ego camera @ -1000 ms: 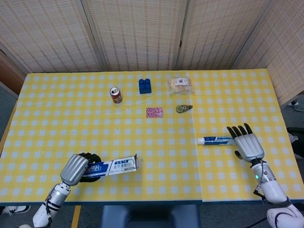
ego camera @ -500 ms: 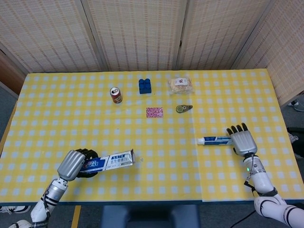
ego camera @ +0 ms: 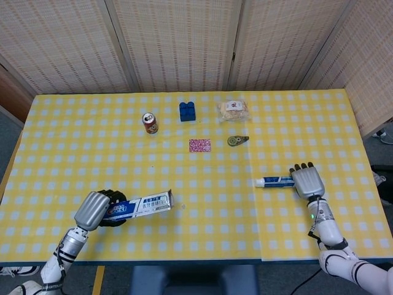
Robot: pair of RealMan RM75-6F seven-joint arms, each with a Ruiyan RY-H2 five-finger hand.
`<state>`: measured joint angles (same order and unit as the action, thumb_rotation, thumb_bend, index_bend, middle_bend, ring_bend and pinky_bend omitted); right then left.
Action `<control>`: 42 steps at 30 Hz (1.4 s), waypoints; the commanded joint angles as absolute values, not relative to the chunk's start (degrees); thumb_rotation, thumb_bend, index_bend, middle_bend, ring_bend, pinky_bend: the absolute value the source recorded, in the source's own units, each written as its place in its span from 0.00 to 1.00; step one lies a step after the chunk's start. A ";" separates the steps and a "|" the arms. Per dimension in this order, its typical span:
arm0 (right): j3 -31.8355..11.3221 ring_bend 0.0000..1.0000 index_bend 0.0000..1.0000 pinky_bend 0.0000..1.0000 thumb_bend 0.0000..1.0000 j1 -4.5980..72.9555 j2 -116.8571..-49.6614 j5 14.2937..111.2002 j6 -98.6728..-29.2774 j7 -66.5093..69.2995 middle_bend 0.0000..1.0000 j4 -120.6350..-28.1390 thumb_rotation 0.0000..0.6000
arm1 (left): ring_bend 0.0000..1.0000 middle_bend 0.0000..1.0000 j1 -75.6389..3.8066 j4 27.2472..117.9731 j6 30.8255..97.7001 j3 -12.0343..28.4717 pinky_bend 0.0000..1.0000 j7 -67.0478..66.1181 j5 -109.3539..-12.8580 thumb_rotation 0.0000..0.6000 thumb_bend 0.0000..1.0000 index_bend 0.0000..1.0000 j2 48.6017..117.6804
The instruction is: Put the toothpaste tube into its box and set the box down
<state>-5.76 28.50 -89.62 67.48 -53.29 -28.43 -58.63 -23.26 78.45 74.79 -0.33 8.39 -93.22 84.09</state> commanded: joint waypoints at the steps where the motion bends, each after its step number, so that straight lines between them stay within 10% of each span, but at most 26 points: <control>1: -5.97 0.31 0.42 0.29 0.32 28.83 -90.75 67.85 -53.99 -28.28 0.34 -57.44 1.00 | 0.54 0.68 -23.38 77.77 74.74 -0.20 0.63 9.05 -93.06 1.00 0.17 0.63 84.24; 8: -6.30 0.42 0.61 0.59 0.34 29.18 -93.17 68.83 -55.72 -27.94 0.49 -54.42 1.00 | 0.54 0.68 -23.58 76.42 74.66 -0.06 0.63 10.81 -92.78 1.00 0.17 0.63 84.54; 23: -6.60 0.63 0.78 0.89 0.56 28.66 -93.34 71.53 -58.63 -22.77 0.64 -52.51 1.00 | 0.54 0.68 -23.56 76.02 75.10 0.16 0.63 10.05 -92.38 1.00 0.17 0.63 85.08; 42: -4.99 0.66 0.80 0.95 0.60 27.73 -86.43 82.81 -67.50 -1.98 0.65 -57.83 1.00 | 0.54 0.68 -23.64 77.22 74.71 0.25 0.63 7.76 -91.87 1.00 0.17 0.63 84.79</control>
<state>-4.99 27.89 -87.07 82.35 -67.08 -2.82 -56.92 -23.62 77.21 74.73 0.24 7.78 -91.88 84.76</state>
